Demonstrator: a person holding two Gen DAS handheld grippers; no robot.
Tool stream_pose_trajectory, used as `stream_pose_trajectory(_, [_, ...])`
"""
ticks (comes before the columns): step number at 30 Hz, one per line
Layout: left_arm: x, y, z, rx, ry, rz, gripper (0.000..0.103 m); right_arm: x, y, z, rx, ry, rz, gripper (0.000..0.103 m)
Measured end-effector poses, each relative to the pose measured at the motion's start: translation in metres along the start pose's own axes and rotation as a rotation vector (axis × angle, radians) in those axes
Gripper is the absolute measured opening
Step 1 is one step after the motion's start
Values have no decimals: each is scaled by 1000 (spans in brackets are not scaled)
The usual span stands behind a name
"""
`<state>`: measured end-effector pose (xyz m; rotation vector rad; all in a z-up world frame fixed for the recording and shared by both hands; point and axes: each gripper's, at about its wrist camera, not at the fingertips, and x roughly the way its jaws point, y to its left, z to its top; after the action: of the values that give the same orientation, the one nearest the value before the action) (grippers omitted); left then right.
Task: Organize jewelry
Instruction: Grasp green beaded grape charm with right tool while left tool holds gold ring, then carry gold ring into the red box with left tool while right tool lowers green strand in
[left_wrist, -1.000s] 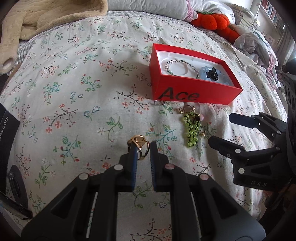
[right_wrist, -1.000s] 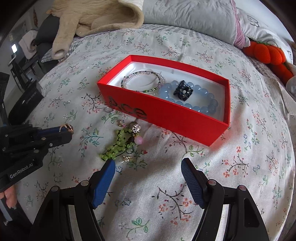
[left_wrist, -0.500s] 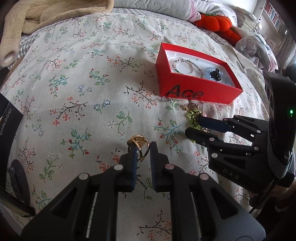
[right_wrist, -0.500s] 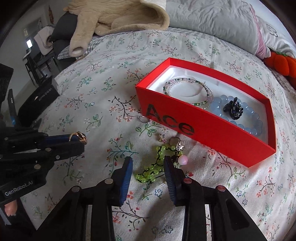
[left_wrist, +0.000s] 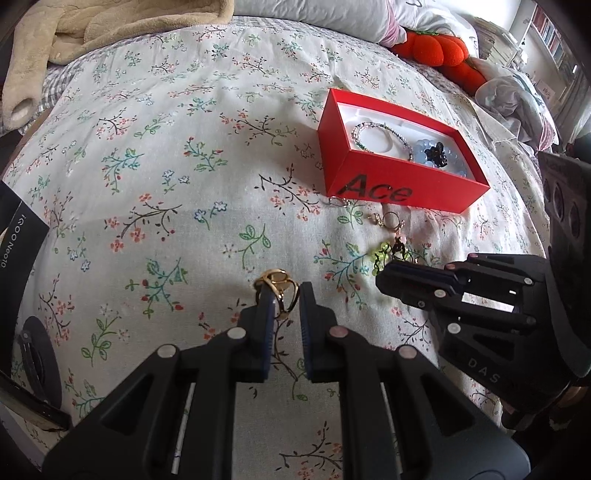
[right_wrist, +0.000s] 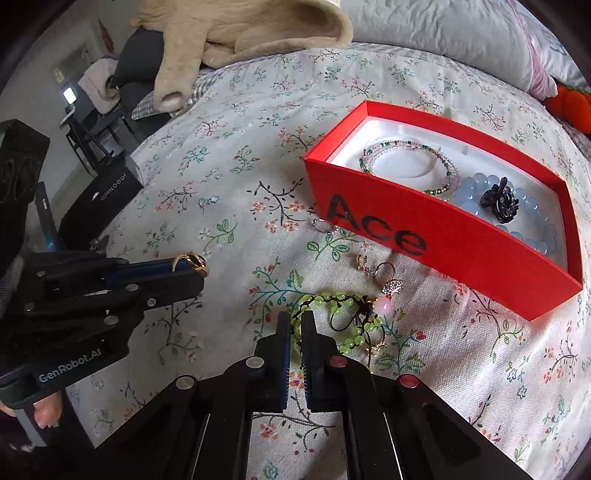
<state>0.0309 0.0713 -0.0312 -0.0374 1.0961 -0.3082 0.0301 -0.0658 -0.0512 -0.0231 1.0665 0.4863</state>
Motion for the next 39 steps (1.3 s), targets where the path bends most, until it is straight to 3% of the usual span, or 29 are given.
stream_pose_trajectory(14, [-10,0,10,-31,-47,-17,15,-57,-9,10,57,-111,62,5])
stream_pose_trajectory(27, [-18,-4,23,-46,-92,-35,15,-94,-26,22,102,-204,65,5])
stream_pose_trajectory(39, [-29,-20,53,-70,-207,-100,15,-124,-53,35,164,-295,41,5])
